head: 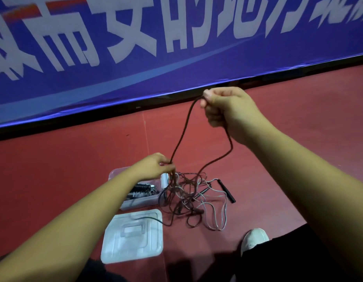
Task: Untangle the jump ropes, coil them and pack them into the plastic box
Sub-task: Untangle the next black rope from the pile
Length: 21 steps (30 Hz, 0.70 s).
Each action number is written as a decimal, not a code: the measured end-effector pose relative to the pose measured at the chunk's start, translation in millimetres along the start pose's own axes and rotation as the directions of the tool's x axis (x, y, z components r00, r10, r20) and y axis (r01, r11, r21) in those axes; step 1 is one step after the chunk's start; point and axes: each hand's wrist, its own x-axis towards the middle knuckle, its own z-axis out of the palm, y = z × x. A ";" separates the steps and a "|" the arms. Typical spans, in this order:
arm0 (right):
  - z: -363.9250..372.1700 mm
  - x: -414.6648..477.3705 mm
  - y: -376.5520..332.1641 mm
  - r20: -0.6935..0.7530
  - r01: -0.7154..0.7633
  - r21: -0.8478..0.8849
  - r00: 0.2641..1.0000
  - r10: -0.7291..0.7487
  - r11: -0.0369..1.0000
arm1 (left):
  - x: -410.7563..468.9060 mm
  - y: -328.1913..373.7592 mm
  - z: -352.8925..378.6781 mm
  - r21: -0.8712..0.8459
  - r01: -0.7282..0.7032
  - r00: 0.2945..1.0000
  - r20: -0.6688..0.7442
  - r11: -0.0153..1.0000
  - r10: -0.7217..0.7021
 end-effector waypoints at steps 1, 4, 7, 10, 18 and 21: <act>-6.1 1.8 1.1 -0.066 -0.002 -0.012 0.998 0.001 1.000 | 2.1 -1.7 -1.8 -0.031 -0.018 0.999 -0.036 0.999 0.017; -21.8 6.7 10.4 -0.247 -0.102 -0.351 0.969 0.013 0.931 | 0.1 8.9 -7.5 -0.115 -0.077 0.984 -0.170 0.990 0.056; -46.2 13.0 16.0 -0.339 -0.295 -0.788 0.941 0.020 0.541 | -0.1 13.8 -10.5 -0.170 -0.068 0.970 -0.241 0.983 0.025; -47.8 7.1 10.8 -0.238 -0.247 -0.939 0.969 0.064 0.239 | -4.0 22.7 -17.8 -0.127 -0.105 0.968 -0.241 0.986 0.072; 4.2 -8.8 34.2 0.243 0.170 -0.946 0.936 0.254 0.277 | -16.3 57.5 -21.9 -0.010 -0.244 0.948 -0.213 0.970 0.236; 9.5 -10.0 29.6 0.223 0.073 -0.851 0.947 0.232 0.519 | -14.7 55.3 -18.8 -0.092 -0.232 0.949 -0.241 0.968 0.205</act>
